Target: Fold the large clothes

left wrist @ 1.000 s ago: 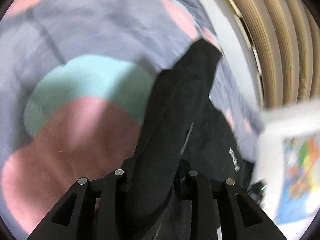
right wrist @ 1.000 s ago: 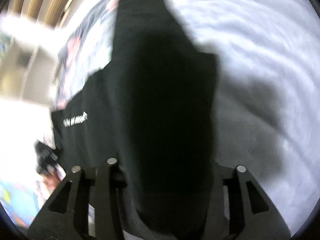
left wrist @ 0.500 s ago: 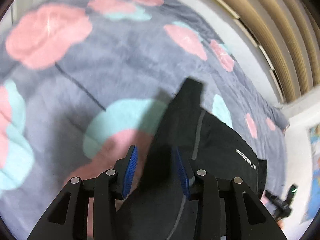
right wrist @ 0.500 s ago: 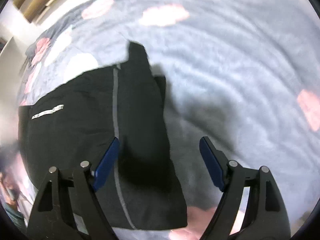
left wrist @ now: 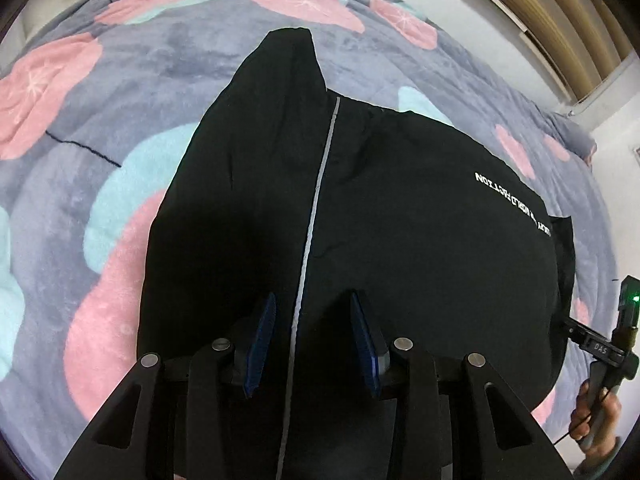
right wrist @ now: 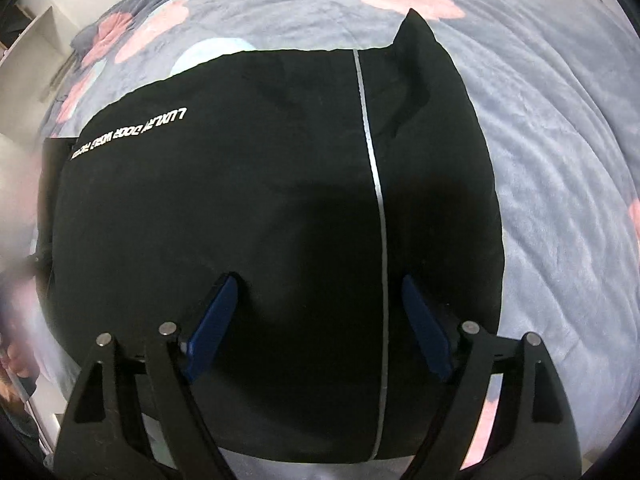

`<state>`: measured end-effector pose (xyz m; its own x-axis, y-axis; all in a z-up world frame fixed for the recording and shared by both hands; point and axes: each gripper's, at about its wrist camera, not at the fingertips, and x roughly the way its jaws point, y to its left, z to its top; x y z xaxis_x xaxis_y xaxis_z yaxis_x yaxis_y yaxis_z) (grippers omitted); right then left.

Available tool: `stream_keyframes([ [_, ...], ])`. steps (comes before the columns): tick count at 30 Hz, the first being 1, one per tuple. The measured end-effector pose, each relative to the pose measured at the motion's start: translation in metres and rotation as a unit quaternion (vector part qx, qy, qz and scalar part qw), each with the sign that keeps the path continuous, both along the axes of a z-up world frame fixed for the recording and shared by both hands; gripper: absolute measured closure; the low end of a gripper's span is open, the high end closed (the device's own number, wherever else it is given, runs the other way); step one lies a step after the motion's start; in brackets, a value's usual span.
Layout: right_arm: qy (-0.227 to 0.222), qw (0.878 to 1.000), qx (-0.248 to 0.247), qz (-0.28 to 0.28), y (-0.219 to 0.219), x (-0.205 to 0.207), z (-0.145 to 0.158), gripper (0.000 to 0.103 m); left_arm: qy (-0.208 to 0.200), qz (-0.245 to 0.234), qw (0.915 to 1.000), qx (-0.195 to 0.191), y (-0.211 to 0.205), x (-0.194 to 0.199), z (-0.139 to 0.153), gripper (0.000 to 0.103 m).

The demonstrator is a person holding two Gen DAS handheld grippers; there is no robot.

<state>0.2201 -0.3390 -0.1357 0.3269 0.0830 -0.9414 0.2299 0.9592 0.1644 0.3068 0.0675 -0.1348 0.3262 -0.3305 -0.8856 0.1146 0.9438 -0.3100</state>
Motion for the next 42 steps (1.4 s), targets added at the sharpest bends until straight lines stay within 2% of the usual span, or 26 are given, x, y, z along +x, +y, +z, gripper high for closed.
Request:
stream_keyframes([
  [4, -0.013, 1.000, 0.009, -0.009, -0.003, -0.002, 0.014, 0.020, -0.017, -0.014, 0.9994, 0.027, -0.002, -0.003, 0.020, 0.063],
  [7, -0.033, 0.999, 0.007, -0.021, -0.005, -0.005, 0.038, 0.021, -0.051, -0.021, 0.9981, 0.028, -0.001, -0.010, 0.051, 0.063],
  [14, -0.087, 0.995, -0.043, -0.033, 0.013, -0.013, 0.123, 0.021, -0.147, -0.031, 0.9884, 0.025, -0.015, -0.037, 0.144, 0.063],
  [18, -0.117, 0.989, -0.080, -0.030, 0.030, -0.028, 0.166, 0.021, -0.182, -0.037, 0.9821, 0.031, -0.032, -0.053, 0.182, 0.063],
  [21, -0.131, 0.987, -0.090, -0.030, 0.043, -0.038, 0.185, 0.021, -0.202, -0.049, 0.9775, 0.038, -0.046, -0.067, 0.202, 0.063],
  [26, -0.142, 0.984, -0.101, -0.023, 0.059, -0.050, 0.206, 0.020, -0.222, -0.055, 0.9720, 0.053, -0.070, -0.086, 0.225, 0.062],
  [29, -0.147, 0.983, -0.108, -0.019, 0.066, -0.055, 0.212, 0.019, -0.217, -0.055, 0.9716, 0.076, -0.080, -0.091, 0.230, 0.061],
  [42, -0.123, 0.987, -0.106, -0.009, 0.082, -0.063, 0.196, 0.018, -0.194, -0.042, 0.9743, 0.107, -0.080, -0.102, 0.214, 0.061],
])
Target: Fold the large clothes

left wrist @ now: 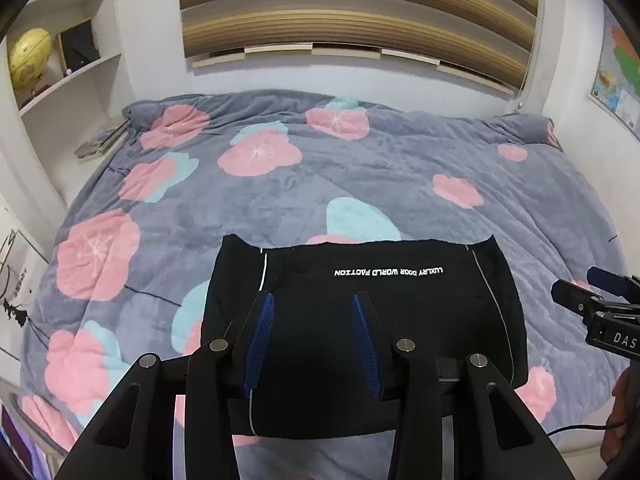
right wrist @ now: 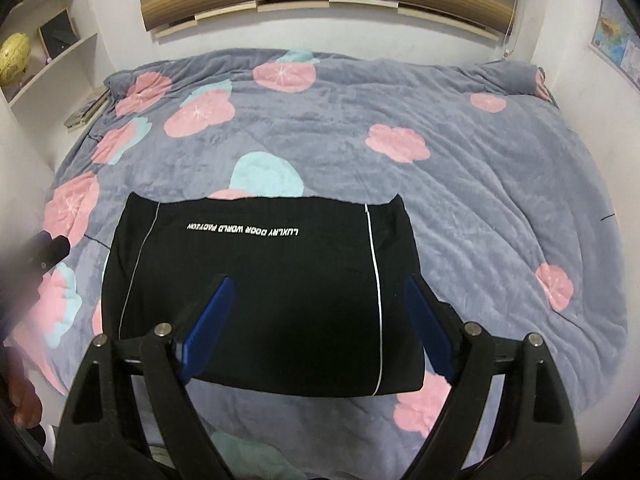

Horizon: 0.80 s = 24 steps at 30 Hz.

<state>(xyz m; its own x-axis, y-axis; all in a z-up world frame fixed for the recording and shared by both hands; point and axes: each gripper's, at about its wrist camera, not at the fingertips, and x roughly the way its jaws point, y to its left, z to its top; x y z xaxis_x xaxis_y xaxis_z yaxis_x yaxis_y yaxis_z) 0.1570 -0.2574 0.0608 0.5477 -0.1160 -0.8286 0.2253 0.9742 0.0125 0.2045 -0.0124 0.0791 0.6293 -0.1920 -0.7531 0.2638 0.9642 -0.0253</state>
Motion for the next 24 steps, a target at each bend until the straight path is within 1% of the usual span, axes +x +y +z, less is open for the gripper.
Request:
stream_keyframes([
  [7, 0.005, 1.000, -0.001, -0.002, 0.002, -0.006, -0.004, 0.018, 0.007, -0.001, 1.0000, 0.007, 0.000, -0.004, -0.005, 0.061],
  [16, 0.011, 1.000, 0.002, -0.002, 0.006, -0.013, -0.007, 0.018, 0.003, 0.004, 0.9994, 0.034, -0.003, -0.011, -0.008, 0.061],
  [24, 0.008, 1.000, 0.002, -0.001, 0.011, -0.015, -0.007, 0.018, 0.000, 0.008, 0.9994, 0.034, 0.001, -0.017, -0.007, 0.061],
])
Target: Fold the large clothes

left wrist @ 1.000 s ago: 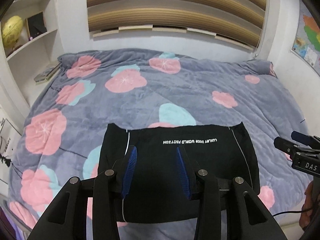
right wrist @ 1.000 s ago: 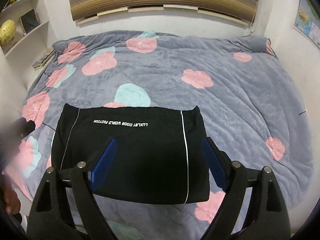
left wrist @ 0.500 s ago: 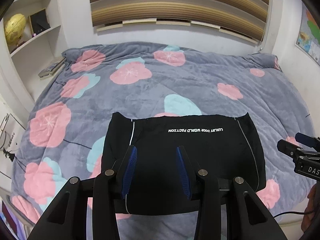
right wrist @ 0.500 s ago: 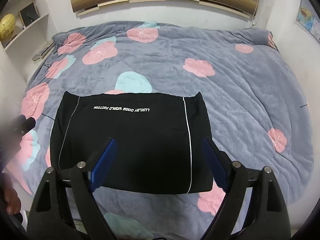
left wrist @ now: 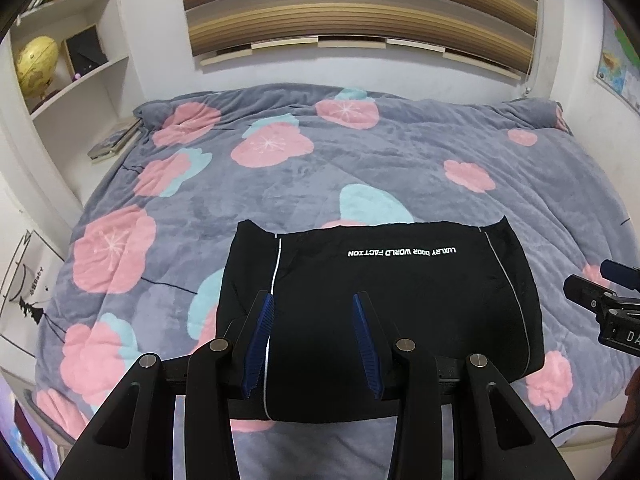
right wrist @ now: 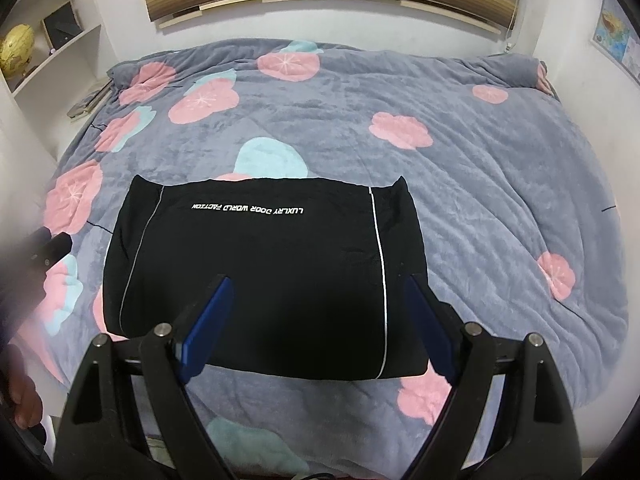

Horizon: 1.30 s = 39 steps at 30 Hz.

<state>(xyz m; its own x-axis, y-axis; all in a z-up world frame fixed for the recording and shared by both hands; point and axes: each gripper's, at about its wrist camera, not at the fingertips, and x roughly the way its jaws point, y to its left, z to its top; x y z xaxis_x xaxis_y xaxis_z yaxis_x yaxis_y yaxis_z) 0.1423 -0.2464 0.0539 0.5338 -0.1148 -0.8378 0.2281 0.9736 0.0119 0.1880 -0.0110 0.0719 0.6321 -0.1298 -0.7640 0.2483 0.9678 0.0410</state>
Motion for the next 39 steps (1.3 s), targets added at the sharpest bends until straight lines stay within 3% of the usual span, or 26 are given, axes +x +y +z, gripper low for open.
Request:
stream_keyframes([
  [39, 0.004, 1.000, 0.006, 0.009, 0.0041, 0.0021, 0.0014, 0.018, -0.008, 0.014, 0.9997, 0.016, 0.0063, 0.0015, 0.0024, 0.061],
])
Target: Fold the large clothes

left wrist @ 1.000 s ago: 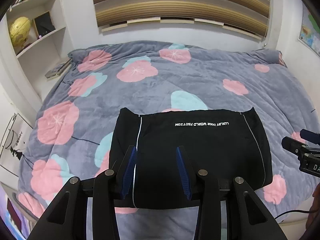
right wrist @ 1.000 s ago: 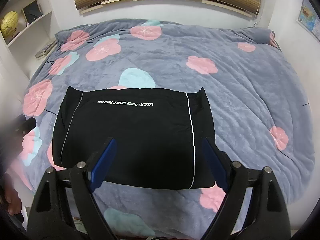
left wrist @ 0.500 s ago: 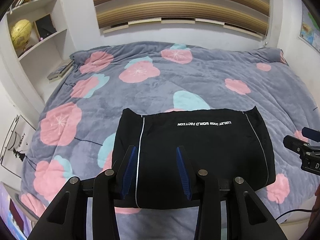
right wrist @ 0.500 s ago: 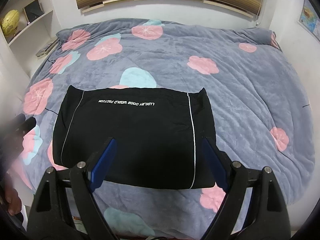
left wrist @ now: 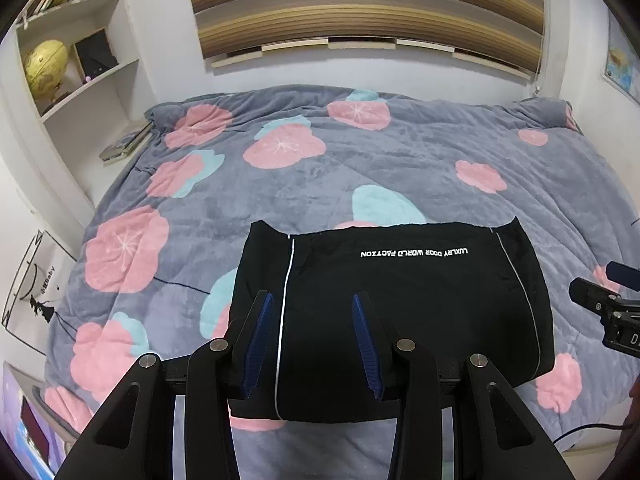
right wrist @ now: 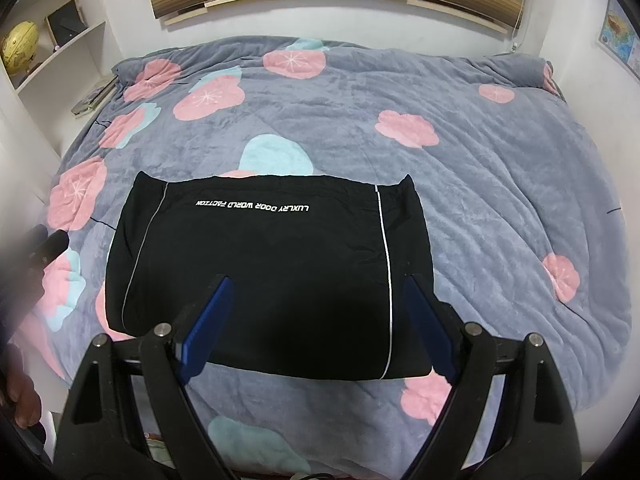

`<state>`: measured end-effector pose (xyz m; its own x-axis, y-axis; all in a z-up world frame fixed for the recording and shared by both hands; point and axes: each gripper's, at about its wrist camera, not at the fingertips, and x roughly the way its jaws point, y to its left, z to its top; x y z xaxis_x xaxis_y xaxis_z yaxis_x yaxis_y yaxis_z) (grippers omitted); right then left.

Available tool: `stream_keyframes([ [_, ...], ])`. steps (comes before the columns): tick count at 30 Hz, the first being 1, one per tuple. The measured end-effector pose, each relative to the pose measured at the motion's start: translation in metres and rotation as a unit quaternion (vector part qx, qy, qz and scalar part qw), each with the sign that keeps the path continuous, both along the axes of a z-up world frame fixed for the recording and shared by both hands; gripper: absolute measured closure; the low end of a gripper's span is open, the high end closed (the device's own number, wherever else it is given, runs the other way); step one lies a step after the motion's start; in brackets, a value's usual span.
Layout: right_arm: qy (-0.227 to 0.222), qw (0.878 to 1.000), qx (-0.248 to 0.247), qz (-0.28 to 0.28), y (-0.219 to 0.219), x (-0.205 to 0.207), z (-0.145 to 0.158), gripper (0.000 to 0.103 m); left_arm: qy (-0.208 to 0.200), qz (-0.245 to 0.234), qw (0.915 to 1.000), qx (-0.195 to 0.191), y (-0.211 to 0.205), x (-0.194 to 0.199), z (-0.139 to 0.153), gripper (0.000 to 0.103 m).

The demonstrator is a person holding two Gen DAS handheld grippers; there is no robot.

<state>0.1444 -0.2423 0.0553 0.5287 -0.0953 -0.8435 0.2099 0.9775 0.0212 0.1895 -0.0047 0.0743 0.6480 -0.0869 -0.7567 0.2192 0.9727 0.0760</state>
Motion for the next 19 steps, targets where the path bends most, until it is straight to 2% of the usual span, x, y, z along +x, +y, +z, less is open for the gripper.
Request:
stream_keyframes([
  [14, -0.003, 1.000, -0.006, 0.004, -0.002, 0.008, 0.000, 0.018, -0.009, 0.019, 0.9998, -0.001, 0.004, 0.013, 0.000, 0.061],
  [19, -0.002, 1.000, -0.008, 0.004, -0.007, 0.015, -0.002, 0.018, -0.025, 0.038, 0.9987, -0.023, 0.013, 0.017, 0.004, 0.061],
])
